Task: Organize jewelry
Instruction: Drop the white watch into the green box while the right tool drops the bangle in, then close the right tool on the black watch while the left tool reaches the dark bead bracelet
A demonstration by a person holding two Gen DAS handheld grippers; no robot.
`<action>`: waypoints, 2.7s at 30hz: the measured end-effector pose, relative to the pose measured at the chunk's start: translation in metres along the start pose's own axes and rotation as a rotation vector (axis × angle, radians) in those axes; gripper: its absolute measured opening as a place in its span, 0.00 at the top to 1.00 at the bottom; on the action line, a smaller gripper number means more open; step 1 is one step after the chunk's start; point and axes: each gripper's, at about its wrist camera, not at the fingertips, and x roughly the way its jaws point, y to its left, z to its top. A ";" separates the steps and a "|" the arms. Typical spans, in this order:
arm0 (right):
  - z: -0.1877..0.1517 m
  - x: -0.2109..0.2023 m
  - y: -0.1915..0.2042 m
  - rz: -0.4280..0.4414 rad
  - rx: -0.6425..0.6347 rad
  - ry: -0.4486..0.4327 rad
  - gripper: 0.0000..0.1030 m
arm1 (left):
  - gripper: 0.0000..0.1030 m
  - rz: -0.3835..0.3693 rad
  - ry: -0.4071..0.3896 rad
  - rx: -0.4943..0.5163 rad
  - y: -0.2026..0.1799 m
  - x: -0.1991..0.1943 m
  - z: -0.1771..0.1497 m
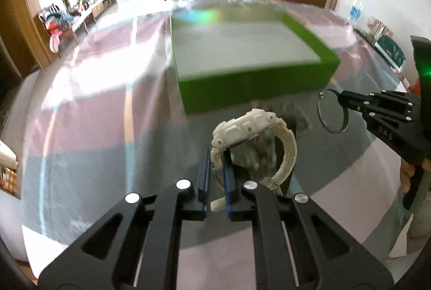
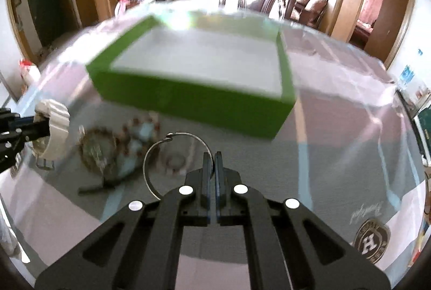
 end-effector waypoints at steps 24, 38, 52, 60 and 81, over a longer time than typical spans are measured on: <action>0.065 0.043 -0.038 -0.026 0.180 -0.114 0.47 | 0.54 0.076 -0.081 -0.084 0.003 0.080 0.114; -0.021 0.038 0.053 0.260 -0.019 0.099 0.50 | 0.48 0.139 -0.041 0.039 -0.004 0.042 0.049; -0.028 0.038 -0.006 -0.048 0.065 0.091 0.50 | 0.45 0.112 0.106 0.113 -0.001 0.064 -0.014; -0.024 0.021 -0.006 0.086 0.100 0.038 0.49 | 0.69 0.046 0.158 0.126 -0.017 0.080 -0.014; -0.028 0.029 -0.026 0.100 0.151 -0.055 0.47 | 0.55 -0.030 0.019 0.067 -0.013 0.077 0.004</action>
